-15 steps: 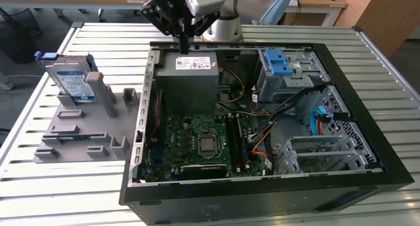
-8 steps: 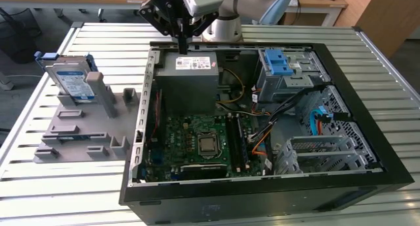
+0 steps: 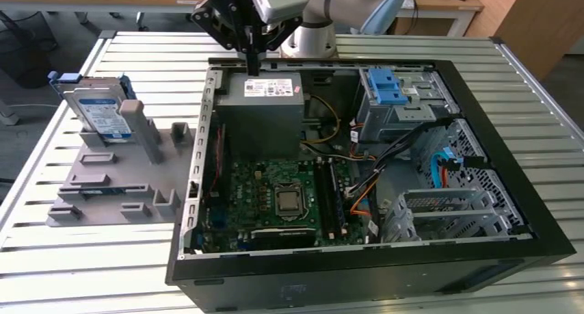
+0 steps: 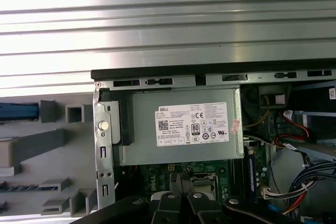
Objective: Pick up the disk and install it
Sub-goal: 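Reach for the disk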
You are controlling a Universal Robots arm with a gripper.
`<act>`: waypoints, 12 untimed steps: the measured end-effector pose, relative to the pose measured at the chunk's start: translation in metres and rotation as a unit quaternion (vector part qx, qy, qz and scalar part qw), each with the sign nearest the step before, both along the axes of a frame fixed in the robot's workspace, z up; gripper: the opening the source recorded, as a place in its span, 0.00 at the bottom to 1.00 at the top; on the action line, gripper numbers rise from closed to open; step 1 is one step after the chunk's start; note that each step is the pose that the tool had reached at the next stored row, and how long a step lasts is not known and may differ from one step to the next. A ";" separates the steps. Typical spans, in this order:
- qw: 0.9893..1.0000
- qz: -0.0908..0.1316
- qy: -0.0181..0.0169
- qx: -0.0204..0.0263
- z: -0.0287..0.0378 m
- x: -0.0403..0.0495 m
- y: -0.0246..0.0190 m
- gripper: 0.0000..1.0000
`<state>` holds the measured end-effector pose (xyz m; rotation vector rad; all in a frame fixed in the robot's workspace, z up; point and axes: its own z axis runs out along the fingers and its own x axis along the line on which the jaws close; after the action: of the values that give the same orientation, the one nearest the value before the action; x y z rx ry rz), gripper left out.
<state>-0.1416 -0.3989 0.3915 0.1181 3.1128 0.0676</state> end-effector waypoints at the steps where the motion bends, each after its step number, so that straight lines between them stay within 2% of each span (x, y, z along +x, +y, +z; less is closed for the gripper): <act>1: 1.000 0.000 0.000 0.000 -0.0001 -0.0002 0.0000 0.11; 12: 1.000 0.000 0.000 0.000 -0.0010 -0.0025 0.0000 0.11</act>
<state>-0.1441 -0.3989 0.3905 0.1180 3.1130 0.0675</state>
